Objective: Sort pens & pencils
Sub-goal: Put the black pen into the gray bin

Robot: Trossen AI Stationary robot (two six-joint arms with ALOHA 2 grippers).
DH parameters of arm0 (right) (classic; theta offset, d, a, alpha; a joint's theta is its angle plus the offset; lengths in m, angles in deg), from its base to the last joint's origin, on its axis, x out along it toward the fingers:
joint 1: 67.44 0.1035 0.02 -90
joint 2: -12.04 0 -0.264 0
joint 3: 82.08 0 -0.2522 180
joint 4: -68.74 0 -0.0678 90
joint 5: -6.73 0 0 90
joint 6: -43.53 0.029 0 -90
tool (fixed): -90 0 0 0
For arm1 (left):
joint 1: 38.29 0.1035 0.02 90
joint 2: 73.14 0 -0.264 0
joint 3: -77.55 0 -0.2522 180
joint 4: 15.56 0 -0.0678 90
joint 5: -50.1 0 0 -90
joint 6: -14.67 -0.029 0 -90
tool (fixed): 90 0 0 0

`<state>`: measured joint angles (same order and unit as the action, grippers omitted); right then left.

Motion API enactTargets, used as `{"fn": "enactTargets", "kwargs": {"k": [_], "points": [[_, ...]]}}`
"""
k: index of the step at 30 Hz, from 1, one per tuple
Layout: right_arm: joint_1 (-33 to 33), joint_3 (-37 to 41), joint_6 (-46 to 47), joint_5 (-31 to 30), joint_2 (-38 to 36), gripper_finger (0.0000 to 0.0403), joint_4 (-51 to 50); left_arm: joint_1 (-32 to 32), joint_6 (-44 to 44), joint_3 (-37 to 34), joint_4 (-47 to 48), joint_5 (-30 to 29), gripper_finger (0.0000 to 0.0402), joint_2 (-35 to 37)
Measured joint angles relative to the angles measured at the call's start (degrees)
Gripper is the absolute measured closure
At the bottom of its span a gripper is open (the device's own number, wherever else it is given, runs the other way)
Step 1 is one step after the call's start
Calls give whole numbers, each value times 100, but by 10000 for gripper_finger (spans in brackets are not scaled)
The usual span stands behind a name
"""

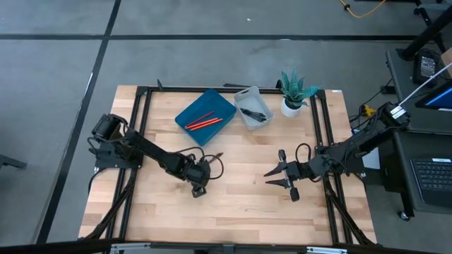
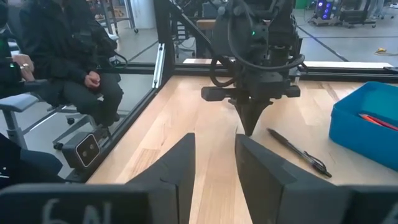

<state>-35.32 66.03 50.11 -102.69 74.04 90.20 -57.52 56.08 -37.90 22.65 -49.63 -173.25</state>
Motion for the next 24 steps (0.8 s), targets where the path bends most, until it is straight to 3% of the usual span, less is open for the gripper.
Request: {"fn": "enactTargets", "kwargs": {"k": [9,17,21,24], "points": [[2,0,-29,0,0,288,7,-4,-119,-11,-138,29,395,0],[2,0,-19,0,0,288,0,-9,-162,33,-320,148,321,-2],[2,1,-19,0,0,288,-17,48,-430,353,-23,216,285,-43],[2,2,-23,0,0,288,-27,129,-838,695,232,-72,274,-37]]}}
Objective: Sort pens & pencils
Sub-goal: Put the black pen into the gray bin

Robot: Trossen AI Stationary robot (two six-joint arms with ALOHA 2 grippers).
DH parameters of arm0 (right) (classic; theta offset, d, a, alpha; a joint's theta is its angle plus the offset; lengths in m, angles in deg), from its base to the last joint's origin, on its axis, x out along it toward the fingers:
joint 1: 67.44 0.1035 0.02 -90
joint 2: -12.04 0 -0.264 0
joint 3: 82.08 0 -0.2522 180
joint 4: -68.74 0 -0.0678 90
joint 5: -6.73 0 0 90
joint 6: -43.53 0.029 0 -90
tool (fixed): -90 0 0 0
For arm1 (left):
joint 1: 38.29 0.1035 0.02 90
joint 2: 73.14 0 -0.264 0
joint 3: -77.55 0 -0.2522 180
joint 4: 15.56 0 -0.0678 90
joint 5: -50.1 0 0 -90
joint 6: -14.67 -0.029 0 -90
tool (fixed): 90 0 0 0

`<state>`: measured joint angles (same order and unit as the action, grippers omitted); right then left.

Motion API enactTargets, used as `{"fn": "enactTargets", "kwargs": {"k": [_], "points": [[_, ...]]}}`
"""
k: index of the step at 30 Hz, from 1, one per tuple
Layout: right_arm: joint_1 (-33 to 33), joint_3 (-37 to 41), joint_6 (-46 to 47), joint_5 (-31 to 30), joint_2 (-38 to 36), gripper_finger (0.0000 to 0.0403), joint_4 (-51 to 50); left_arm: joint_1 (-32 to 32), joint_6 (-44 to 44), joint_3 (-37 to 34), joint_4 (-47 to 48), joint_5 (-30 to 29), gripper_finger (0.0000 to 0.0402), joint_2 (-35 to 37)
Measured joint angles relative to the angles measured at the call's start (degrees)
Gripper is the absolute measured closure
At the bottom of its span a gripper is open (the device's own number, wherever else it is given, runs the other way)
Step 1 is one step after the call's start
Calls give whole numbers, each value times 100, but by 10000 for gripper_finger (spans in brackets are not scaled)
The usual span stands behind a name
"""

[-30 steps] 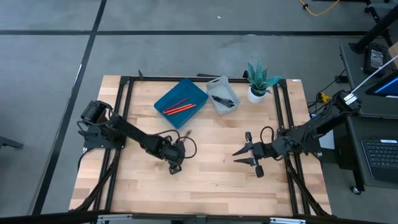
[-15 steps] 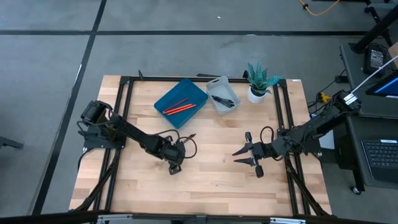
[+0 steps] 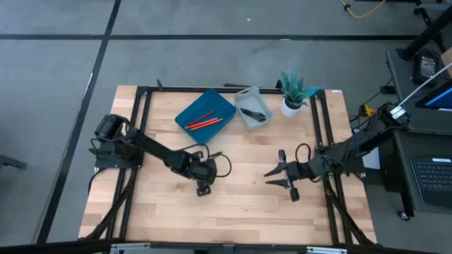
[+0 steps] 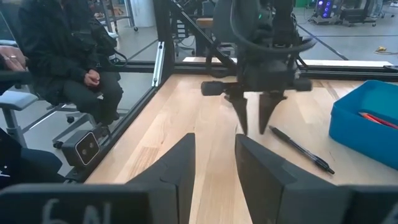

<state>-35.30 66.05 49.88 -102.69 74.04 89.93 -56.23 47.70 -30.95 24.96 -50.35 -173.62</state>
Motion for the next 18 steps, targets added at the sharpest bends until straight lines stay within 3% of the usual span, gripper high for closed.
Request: {"fn": "enactTargets", "kwargs": {"k": [11,18], "points": [[-1,3,72,4,75,288,-80,508,-308,298,880,-836,272,11],[0,3,72,4,207,288,-80,805,-195,299,849,-767,271,-5]]}}
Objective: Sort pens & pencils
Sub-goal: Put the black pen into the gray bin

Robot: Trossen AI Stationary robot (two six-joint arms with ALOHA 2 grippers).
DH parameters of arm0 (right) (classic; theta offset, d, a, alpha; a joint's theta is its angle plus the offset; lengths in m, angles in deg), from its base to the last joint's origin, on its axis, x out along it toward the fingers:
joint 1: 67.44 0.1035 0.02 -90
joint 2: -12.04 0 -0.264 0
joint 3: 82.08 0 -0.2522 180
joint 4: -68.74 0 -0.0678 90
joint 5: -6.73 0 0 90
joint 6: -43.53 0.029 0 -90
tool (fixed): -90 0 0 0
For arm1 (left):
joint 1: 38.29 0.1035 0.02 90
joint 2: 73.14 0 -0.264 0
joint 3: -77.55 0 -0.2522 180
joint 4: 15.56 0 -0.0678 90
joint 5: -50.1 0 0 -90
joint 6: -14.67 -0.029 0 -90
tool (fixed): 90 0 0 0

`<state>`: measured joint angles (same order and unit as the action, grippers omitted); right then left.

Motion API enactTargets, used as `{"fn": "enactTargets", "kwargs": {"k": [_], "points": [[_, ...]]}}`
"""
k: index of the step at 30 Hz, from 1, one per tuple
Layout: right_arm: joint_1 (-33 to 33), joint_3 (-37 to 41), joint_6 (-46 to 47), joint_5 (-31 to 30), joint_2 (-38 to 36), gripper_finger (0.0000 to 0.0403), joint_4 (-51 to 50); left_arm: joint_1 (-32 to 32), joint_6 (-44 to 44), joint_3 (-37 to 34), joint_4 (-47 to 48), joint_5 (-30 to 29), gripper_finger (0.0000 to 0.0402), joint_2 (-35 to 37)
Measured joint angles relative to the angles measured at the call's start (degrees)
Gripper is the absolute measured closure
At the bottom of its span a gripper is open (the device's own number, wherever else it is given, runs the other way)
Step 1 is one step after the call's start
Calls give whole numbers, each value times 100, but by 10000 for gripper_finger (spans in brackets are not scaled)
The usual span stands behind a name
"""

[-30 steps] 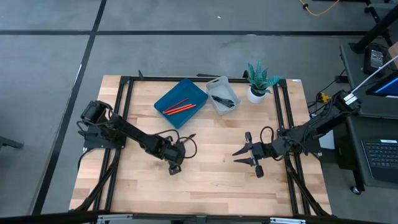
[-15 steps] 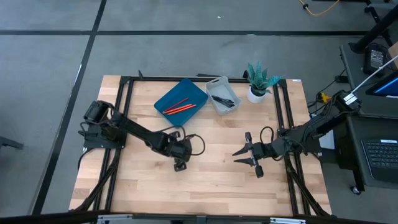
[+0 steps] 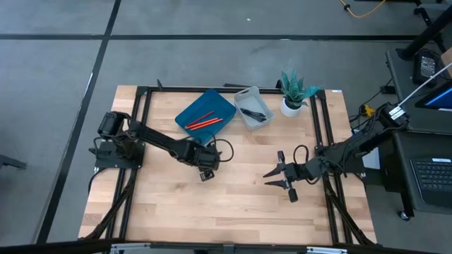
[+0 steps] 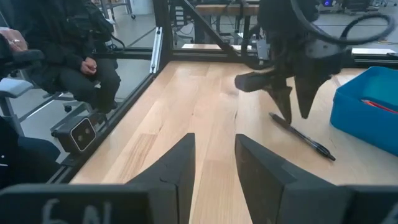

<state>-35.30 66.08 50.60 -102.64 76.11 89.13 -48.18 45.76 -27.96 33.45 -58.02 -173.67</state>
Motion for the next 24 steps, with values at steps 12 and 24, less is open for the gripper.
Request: {"fn": "enactTargets", "kwargs": {"k": [12,24], "points": [[-1,0,2,0,0,288,-37,292,41,44,-256,915,272,-534],[-2,0,-114,0,0,288,-58,443,25,47,-172,1258,310,-671]]}}
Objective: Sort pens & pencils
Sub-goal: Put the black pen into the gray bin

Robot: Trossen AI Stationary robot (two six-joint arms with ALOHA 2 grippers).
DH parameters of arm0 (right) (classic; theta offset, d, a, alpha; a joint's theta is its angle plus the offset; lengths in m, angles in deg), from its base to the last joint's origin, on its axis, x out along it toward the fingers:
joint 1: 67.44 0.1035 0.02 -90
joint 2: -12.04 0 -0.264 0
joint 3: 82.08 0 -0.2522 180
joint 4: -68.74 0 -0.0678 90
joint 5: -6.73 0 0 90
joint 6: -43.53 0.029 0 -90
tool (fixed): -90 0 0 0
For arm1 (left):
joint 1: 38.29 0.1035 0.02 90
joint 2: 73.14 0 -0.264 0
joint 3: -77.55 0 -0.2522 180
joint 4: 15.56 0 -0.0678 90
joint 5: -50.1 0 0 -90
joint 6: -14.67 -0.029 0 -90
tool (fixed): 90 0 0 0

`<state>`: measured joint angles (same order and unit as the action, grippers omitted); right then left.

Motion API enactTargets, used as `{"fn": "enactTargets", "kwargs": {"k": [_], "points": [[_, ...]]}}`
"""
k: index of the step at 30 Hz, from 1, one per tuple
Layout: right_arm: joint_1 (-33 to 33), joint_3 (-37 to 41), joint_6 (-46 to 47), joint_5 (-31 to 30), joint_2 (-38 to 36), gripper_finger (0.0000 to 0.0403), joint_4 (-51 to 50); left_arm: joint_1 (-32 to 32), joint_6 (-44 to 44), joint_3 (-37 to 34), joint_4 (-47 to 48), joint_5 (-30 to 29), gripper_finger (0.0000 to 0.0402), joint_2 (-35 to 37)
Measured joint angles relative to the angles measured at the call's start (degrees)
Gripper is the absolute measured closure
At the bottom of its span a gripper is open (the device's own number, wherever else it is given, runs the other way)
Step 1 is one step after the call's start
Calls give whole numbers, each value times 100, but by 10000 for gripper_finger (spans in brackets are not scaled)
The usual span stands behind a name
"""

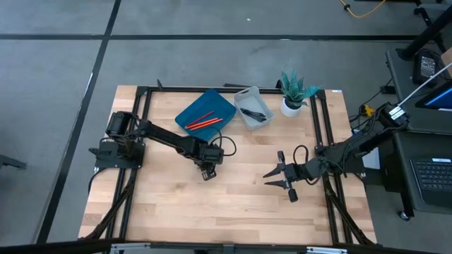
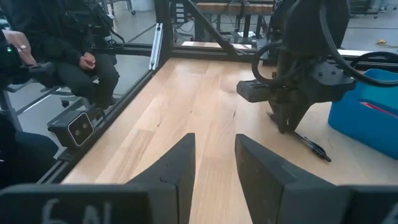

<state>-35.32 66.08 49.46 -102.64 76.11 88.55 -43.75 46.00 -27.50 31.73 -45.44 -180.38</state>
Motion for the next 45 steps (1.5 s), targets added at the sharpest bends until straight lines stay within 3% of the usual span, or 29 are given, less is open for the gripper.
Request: {"fn": "enactTargets", "kwargs": {"k": [6,13,17,29,38,45], "points": [[1,0,-39,0,0,288,-3,4,-59,-2,33,21,381,0],[1,0,-61,0,0,288,-49,-42,-347,-13,-46,-22,381,0],[1,0,-64,-2,0,288,-102,-165,-563,-49,-167,-342,381,84],[1,0,-191,-4,0,288,-166,-679,-1003,-71,-655,-1046,381,1115],[0,0,-237,-20,-11,288,-119,-1126,-1366,-66,-808,-2274,381,1832],[0,0,-541,-66,-11,288,62,-1214,-1880,-866,-2363,-2743,381,2427]]}}
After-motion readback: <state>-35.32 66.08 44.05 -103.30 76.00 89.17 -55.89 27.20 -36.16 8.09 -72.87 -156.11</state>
